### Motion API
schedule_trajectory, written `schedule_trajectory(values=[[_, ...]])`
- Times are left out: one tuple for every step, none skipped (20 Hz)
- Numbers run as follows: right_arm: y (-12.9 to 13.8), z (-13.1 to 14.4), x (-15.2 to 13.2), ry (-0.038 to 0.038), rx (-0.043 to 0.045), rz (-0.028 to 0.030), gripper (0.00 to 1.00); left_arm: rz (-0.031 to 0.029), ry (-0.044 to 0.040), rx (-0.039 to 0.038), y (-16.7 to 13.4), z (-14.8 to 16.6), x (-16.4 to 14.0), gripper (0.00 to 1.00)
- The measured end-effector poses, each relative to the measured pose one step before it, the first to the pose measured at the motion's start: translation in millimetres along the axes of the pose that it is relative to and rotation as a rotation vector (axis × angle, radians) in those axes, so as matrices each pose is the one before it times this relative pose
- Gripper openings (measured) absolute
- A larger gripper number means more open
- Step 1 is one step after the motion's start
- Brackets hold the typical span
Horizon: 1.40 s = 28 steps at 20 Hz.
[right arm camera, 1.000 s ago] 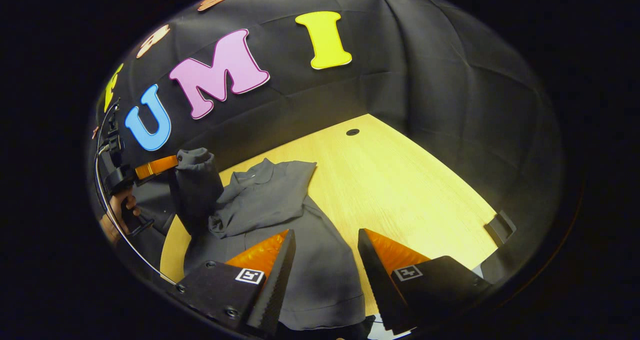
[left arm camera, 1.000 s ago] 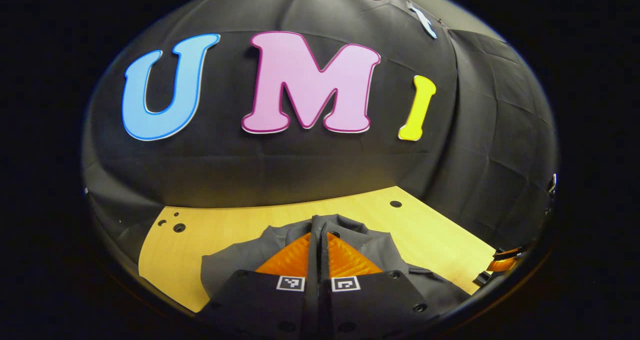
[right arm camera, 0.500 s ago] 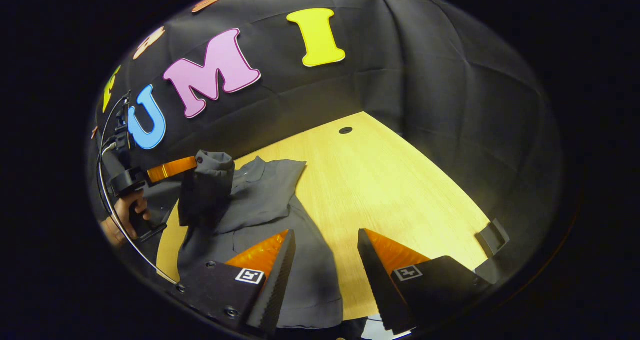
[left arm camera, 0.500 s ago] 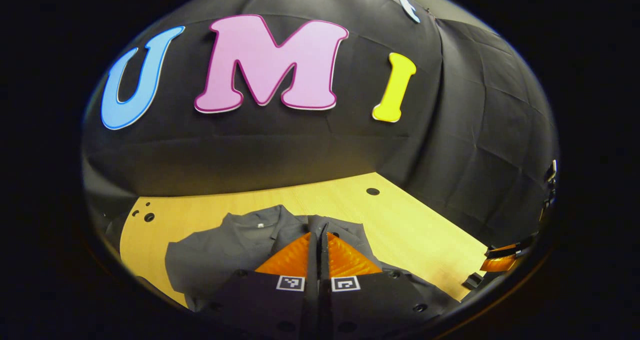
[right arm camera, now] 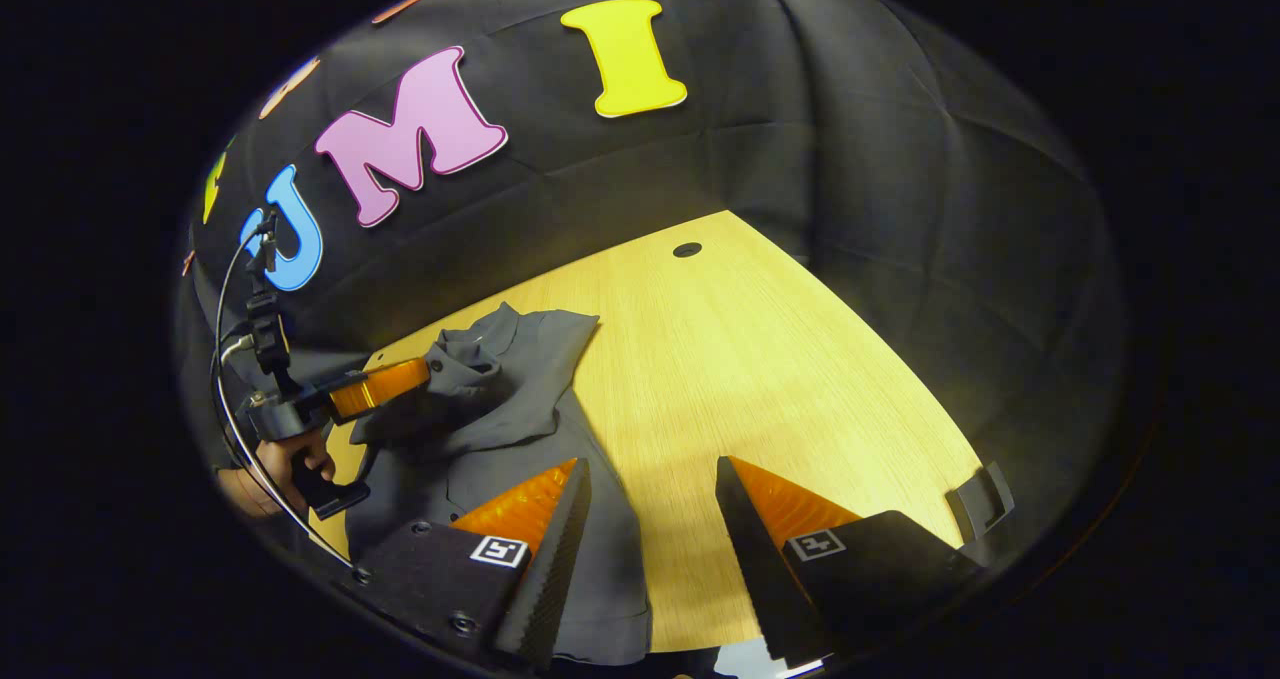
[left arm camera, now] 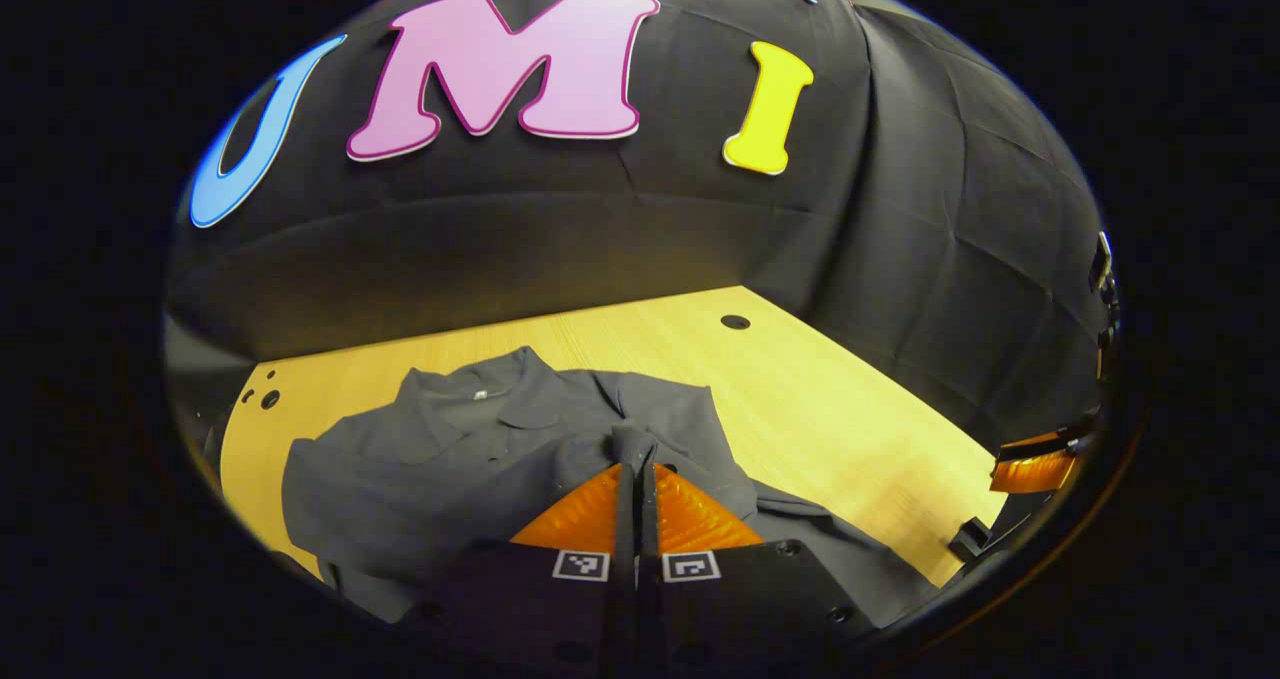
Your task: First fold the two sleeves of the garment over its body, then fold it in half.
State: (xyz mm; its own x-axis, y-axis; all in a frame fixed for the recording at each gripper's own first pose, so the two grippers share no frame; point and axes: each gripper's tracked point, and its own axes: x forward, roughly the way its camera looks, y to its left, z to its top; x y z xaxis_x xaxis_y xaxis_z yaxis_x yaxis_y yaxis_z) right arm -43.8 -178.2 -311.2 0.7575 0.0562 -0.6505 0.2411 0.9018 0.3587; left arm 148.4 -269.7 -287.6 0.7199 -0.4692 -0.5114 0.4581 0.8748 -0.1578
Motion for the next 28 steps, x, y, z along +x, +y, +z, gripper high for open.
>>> schedule_trajectory(values=[[-0.53,0.65,3.18,0.00661,-0.00276,0.00457,0.79,0.00151,0.01474,-0.0001,-2.49,-6.75,4.53,0.05],[-0.92,-1.13,2.99,0.00819,-0.00338,0.00381,0.79,0.00551,0.0144,0.00084,-1.61,-7.97,4.73,0.05],[-0.37,-0.12,3.58,0.00703,-0.00272,0.00461,0.79,0.00165,0.01248,0.00043,-1.8,-6.36,4.78,0.02],[-0.32,-0.48,2.56,0.00641,-0.00216,0.00441,0.79,-0.00013,0.01146,-0.00137,-3.21,-6.19,3.39,0.05],[-0.37,0.0,3.25,0.00486,-0.0032,0.00449,0.8,-0.00387,0.00926,-0.00524,-1.8,-6.09,2.91,0.05],[-0.01,0.5,3.65,0.00409,-0.00523,0.00326,0.8,-0.00441,0.01542,-0.0087,-1.73,-6.38,2.14,0.02],[-0.66,-1.43,1.75,0.00676,-0.00553,0.00314,0.8,-0.00846,0.01754,-0.01207,-1.43,-7.06,1.66,0.06],[0.2,-1.35,3.06,0.00458,-0.00351,0.00516,0.81,-0.00551,0.01337,-0.00916,-1.4,-4.64,0.95,0.08],[0.14,-0.65,2.72,0.00512,0.00046,0.00537,0.81,-0.00459,0.0115,-0.00696,-2.12,-4.5,1.6,0.1],[1.06,-2.34,2.77,0.0043,0.00418,0.00714,0.81,-0.00858,0.00748,-0.0051,-2.59,-3.47,-0.3,0.12],[1.11,-1.31,1.38,0.00338,0.00295,0.00466,0.81,-0.01699,0.0064,-0.00573,-4.12,-3.95,-0.21,0.13],[0.74,-1.54,1.7,0.00387,0.00174,0.00428,0.81,-0.01435,0.00069,-0.00617,-4.11,-2.48,-1.5,0.21],[0.94,-2.0,1.21,0.00525,0.00153,0.00399,0.81,-0.01242,0.0019,-0.00525,-3.25,-1.99,-1.44,0.26],[1.28,-2.08,0.6,0.00342,0.00094,0.00338,0.81,-0.00714,0.00264,-0.00185,-2.5,-2.13,-2.31,0.3],[1.22,-1.44,0.32,0.0023,-0.00048,0.00132,0.81,-0.00626,0.00282,0.00049,-2.32,-1.35,-2.61,0.34],[1.29,-1.35,-0.4,0.00164,-0.002,0.00104,0.81,-0.00303,-0.00047,0.00294,-2.68,0.5,-3.27,0.49],[2.21,-0.58,-0.89,0.00123,-0.0031,0.00207,0.81,-0.00935,-0.0038,-0.00003,-3.6,0.18,-2.57,0.51],[2.09,-1.97,-1.46,-0.00049,-0.00144,0.00033,0.81,-0.00913,-0.0029,-0.00033,-3.25,-0.14,-2.69,0.46],[2.51,-1.13,-2.5,-0.00093,0.00092,0.00132,0.81,-0.00376,-0.0034,0.00253,-1.59,-0.73,-4.25,0.55],[2.83,-0.54,-3.13,-0.00235,0.00165,0.00012,0.81,-0.00016,-0.00922,0.00532,-0.68,0.61,-5.23,0.61],[2.86,-1.88,-2.92,-0.00297,0.00138,0.00045,0.81,-0.00153,-0.00851,0.00296,-2.62,1.08,-4.87,0.64],[2.5,-3.22,-2.81,0.00024,0.00006,-0.00159,0.81,-0.01015,-0.00264,0.00353,-3.63,-0.28,-4.79,0.67],[2.28,-3.2,-3.63,0.00062,-0.00304,-0.0016,0.81,-0.00752,-0.0036,0.00645,-2.72,-1.53,-5.98,0.77],[2.57,-4.78,-3.36,0.00497,-0.00771,-0.00299,0.81,-0.00383,-0.00328,0.00757,-2.95,-0.82,-6.47,0.82],[3.16,-4.63,-3.39,0.00546,-0.00968,-0.00122,0.81,-0.00408,-0.0053,0.00657,-1.92,-0.51,-7.14,0.85],[3.83,-5.14,-3.54,0.00523,-0.00898,0.00169,0.81,-0.00993,-0.0066,-0.0004,-2.82,-1.19,-7.98,0.88],[3.23,-4.61,-2.59,0.0076,-0.00698,0.00127,0.81,-0.01853,-0.00365,-0.01208,-4.31,-2.83,-6.9,0.88],[3.93,-4.98,-1.77,0.00863,-0.00154,0.00466,0.81,-0.01561,-0.00078,-0.01716,-3.73,-3.12,-8.08,0.88]])
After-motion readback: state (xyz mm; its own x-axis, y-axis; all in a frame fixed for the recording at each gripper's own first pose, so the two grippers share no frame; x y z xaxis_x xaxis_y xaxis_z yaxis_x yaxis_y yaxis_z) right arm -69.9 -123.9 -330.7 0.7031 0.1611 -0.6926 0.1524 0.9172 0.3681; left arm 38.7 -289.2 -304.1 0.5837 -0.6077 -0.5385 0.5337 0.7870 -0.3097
